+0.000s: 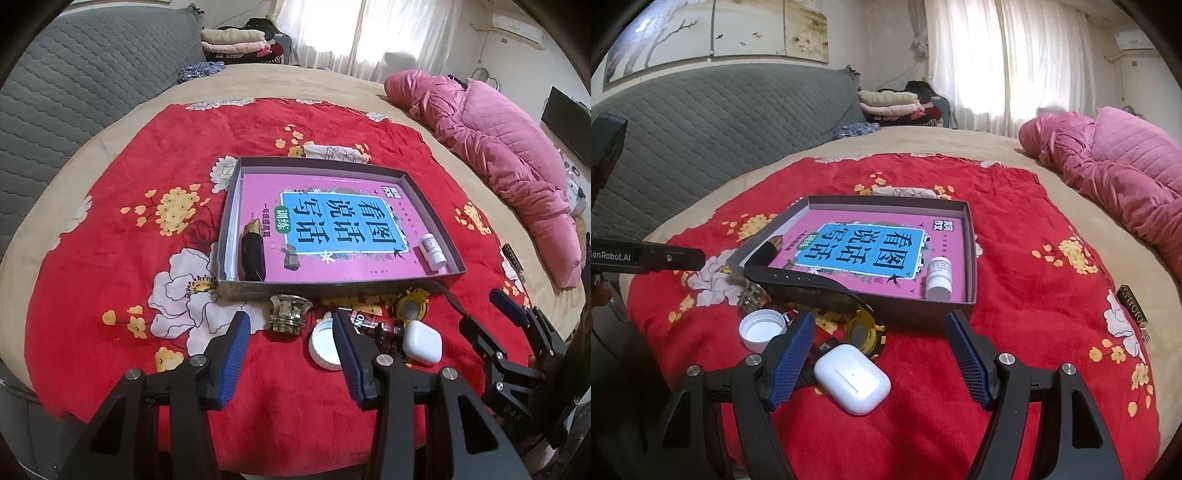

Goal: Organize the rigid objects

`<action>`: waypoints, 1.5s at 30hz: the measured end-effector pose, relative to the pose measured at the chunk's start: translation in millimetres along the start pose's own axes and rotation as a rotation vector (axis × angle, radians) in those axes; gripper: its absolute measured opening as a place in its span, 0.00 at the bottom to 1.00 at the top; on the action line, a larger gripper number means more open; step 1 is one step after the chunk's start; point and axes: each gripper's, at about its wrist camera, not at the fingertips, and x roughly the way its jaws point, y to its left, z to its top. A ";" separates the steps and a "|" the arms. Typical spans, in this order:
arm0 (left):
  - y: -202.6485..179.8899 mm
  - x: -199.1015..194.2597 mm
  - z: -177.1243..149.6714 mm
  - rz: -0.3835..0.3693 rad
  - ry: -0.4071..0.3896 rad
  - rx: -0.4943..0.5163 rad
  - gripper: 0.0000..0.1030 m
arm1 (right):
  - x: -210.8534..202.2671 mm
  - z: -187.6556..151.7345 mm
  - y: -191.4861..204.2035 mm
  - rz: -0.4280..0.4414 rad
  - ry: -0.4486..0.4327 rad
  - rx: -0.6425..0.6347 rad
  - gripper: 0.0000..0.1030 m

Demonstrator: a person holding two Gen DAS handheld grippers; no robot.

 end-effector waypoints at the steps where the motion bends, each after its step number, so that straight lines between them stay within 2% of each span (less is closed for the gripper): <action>1: -0.6 0.6 -0.8 0.000 0.004 0.002 0.45 | 0.3 -0.5 0.2 0.000 0.004 -0.001 0.72; 15: -19.9 14.2 -18.9 -0.009 0.066 0.070 0.45 | 7.1 -3.8 -4.6 -0.014 0.035 0.018 0.72; 45: -36.6 45.5 -40.7 -0.031 0.147 0.131 0.45 | 16.8 -5.7 -4.5 0.001 0.050 -0.002 0.72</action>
